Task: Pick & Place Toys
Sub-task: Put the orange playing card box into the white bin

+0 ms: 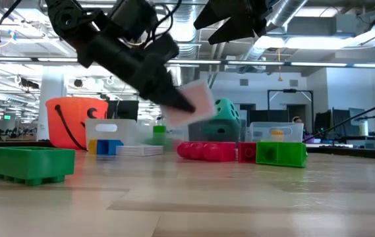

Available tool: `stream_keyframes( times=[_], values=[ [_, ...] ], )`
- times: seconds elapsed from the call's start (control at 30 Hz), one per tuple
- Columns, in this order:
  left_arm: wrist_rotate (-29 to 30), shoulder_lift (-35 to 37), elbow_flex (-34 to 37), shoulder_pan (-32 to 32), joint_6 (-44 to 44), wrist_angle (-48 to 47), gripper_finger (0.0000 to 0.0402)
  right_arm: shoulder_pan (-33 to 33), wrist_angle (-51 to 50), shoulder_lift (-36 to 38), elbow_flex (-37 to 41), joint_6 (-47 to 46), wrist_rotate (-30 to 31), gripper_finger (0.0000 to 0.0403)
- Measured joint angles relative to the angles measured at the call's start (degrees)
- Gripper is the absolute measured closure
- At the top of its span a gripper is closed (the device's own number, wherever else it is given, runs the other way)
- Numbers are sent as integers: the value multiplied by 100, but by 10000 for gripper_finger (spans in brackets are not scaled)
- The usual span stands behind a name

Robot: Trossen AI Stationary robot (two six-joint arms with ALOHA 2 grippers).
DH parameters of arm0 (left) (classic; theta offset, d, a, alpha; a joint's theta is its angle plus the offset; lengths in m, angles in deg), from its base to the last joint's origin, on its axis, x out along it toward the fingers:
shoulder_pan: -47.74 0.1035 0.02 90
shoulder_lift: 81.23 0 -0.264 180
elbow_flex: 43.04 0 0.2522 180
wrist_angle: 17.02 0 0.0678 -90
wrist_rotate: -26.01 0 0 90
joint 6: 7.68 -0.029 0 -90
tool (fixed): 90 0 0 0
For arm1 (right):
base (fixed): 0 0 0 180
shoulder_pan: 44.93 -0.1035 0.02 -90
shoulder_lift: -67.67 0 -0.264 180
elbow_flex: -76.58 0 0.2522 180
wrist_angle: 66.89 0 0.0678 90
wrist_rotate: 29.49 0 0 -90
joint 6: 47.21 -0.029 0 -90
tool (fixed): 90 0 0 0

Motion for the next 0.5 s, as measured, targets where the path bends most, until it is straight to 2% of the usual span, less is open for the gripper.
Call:
stream_keyframes(
  times=[0.17,0.5],
  values=[
    [1244,45,0,17,-246,510,343,-7,1,0,0,-55,0,92],
    [5614,619,-2,72,-539,395,343,-4,43,0,0,-55,0,92]
  ],
)
